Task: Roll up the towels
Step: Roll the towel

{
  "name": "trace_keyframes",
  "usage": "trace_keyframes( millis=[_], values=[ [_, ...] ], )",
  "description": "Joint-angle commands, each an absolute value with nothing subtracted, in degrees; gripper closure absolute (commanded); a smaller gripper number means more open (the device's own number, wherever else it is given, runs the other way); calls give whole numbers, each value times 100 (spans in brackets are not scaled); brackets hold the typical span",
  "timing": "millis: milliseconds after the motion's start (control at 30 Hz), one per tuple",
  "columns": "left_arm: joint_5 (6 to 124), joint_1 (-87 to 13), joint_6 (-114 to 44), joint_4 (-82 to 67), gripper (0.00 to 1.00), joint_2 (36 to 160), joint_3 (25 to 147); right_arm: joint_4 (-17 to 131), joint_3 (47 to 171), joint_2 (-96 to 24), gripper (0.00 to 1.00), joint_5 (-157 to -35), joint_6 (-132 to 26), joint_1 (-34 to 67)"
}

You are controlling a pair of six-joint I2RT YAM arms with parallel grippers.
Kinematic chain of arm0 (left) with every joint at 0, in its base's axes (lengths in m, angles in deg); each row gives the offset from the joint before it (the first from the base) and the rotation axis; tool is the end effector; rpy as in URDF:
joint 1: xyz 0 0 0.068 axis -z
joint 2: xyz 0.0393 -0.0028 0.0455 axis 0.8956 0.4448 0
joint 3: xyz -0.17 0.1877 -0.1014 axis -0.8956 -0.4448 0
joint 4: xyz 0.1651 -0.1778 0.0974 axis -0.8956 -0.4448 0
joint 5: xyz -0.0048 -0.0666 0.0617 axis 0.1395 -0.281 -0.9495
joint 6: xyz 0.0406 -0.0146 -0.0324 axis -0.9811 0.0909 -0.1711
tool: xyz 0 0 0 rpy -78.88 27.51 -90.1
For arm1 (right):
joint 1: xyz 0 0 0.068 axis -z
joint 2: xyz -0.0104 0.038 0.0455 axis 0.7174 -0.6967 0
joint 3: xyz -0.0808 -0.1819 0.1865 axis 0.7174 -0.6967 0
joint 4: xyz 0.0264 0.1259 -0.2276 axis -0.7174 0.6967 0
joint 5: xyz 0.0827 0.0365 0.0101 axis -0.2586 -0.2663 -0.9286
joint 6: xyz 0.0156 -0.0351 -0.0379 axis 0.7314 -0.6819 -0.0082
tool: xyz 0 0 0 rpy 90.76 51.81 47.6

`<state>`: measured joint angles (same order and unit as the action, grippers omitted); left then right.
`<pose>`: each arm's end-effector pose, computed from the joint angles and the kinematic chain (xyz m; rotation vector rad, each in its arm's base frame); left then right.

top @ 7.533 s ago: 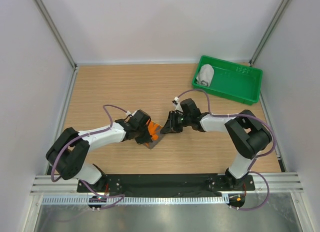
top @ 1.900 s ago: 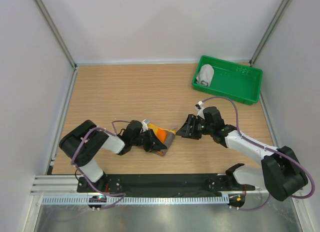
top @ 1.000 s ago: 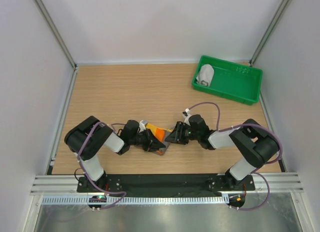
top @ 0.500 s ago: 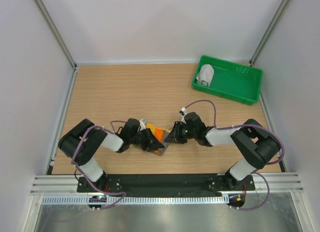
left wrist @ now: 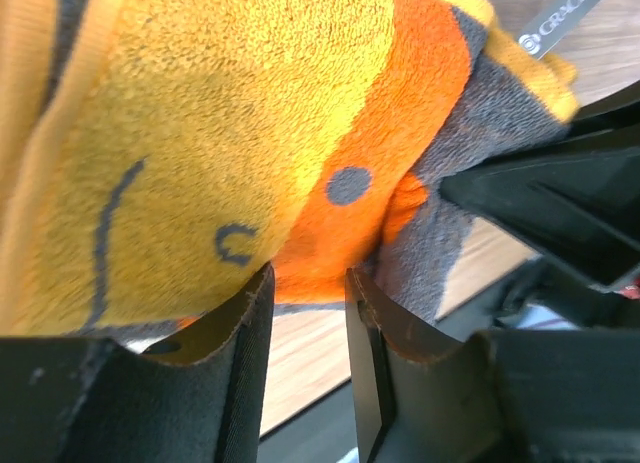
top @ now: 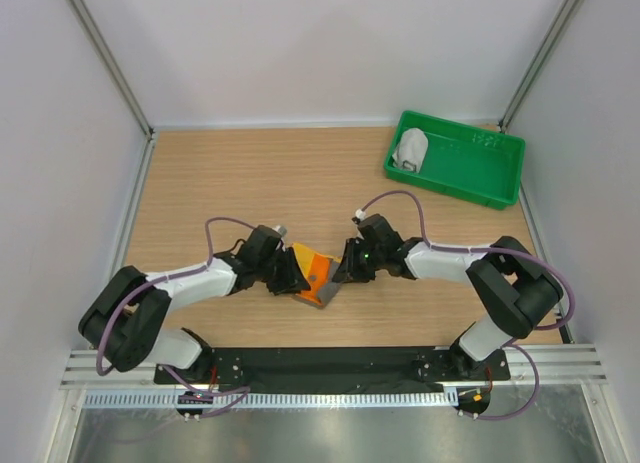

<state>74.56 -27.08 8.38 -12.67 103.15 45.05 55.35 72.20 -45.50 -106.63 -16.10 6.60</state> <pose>0.1930 -0.1562 0.1422 -0.2964 2.7250 -0.9615 0.2179 0.1921 0.1397 -0.0430 2.6699 0.9498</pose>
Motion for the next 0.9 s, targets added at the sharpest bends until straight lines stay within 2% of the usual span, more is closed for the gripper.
trace_keyframes(
  millis=[0, 167, 367, 600, 867],
  values=[
    [6769, -2554, 143, -2129, 64, 10010, 4790, 6260, 7555, -4443, 80, -10386, -1875, 585],
    [5743, -1975, -269, -2577, 64, 9527, 5176, 6725, 7863, -4504, 81, -10298, -1972, 453],
    [4300, -683, -656, -2833, 62, 9298, 5678, 7271, 8276, -4636, 80, -10157, -2042, 304],
    [3465, 197, -947, -2798, 61, 9420, 5960, 7895, 8811, -4864, 80, -9955, -2148, 181],
    [3138, 725, -1114, -2578, 60, 10018, 6188, 8089, 9059, -5189, 80, -9982, -2183, 58]
  ],
)
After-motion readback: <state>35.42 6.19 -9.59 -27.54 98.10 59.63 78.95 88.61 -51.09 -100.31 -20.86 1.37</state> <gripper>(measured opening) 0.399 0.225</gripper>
